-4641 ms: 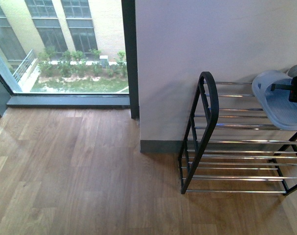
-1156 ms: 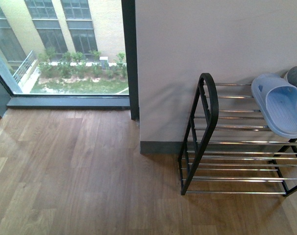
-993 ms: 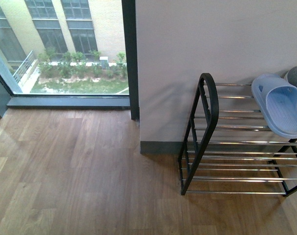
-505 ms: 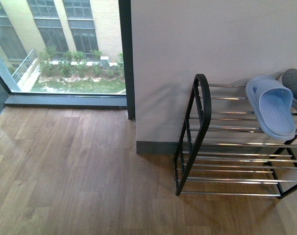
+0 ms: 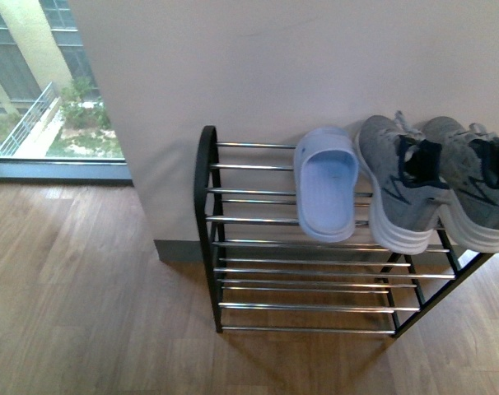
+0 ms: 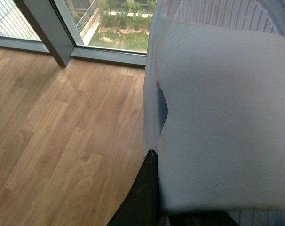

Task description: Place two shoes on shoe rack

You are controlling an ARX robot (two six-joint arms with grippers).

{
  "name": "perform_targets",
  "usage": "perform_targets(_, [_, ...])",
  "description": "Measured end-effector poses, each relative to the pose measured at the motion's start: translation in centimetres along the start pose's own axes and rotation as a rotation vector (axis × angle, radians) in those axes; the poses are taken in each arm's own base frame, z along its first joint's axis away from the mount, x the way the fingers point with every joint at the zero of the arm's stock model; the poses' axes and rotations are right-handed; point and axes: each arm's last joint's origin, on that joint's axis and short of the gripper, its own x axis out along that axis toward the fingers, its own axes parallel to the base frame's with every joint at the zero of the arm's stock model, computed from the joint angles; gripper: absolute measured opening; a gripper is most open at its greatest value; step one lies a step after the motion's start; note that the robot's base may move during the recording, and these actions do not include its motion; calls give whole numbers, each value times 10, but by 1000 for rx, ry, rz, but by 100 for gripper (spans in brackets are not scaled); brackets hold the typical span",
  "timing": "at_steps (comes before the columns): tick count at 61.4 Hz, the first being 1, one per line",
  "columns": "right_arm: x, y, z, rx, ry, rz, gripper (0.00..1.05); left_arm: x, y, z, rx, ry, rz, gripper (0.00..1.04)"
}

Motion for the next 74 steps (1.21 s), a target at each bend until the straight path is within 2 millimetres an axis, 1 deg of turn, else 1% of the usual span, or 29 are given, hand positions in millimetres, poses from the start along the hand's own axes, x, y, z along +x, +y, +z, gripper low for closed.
perform_targets(38, [0, 0, 0, 0, 0, -1, 95, 0, 0, 0, 0, -1, -10, 2])
perform_targets(44, [0, 0, 0, 0, 0, -2, 95, 7, -6, 7, 5, -90, -145, 2])
perform_targets(48, [0, 0, 0, 0, 0, 1, 95, 18, -12, 19, 15, -132, -188, 2])
perform_targets(55, [0, 0, 0, 0, 0, 2, 95, 40, -21, 36, 18, -129, -224, 2])
perform_targets(58, [0, 0, 0, 0, 0, 2, 95, 59, -27, 45, 29, -102, -235, 2])
perform_targets(61, [0, 0, 0, 0, 0, 2, 95, 80, -34, 49, 45, -49, -246, 2])
perform_targets(62, [0, 0, 0, 0, 0, 2, 95, 90, -37, 49, 48, -19, -258, 2])
perform_targets(74, [0, 0, 0, 0, 0, 2, 95, 139, -54, 57, 96, 76, -275, 2])
